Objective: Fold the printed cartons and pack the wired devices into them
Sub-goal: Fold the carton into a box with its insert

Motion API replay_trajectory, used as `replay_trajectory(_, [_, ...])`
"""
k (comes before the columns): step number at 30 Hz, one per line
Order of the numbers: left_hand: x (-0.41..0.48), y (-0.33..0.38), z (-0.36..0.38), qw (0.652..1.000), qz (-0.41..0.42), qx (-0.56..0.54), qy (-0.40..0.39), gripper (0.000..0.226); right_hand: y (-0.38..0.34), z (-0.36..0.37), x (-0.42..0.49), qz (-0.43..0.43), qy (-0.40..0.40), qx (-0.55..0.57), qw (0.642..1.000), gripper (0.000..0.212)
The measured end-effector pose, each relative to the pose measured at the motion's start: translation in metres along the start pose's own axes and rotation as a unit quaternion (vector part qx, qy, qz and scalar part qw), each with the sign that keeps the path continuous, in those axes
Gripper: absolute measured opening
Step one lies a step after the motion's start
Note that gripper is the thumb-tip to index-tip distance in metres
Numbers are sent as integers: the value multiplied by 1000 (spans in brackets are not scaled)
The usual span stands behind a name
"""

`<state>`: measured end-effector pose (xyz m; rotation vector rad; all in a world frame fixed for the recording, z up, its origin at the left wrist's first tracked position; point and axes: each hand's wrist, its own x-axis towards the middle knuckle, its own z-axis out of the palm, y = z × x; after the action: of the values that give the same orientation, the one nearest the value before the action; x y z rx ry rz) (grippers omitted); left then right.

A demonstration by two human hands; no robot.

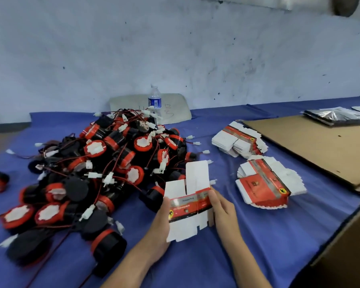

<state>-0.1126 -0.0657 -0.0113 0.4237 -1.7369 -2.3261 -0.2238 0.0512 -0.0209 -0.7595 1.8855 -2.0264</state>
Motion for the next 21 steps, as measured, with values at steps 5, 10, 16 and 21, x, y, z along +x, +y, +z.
replay_trajectory(5, [-2, 5, 0, 994, 54, 79, 54, 66, -6, 2, -2, -33, 16, 1, 999, 26])
replay_trajectory(10, [0, 0, 7, 980, 122, 157, 12, 90, -2, 10, -5, -63, 116, -66, 989, 32])
replay_trajectory(16, [-6, -14, 16, 973, 129, 185, -50, 98, -3, 15, -8, -73, 126, 14, 989, 48])
replay_trajectory(21, [-6, -13, 15, 952, 190, 232, -64, 113, -8, 13, -10, -72, 88, 68, 991, 55])
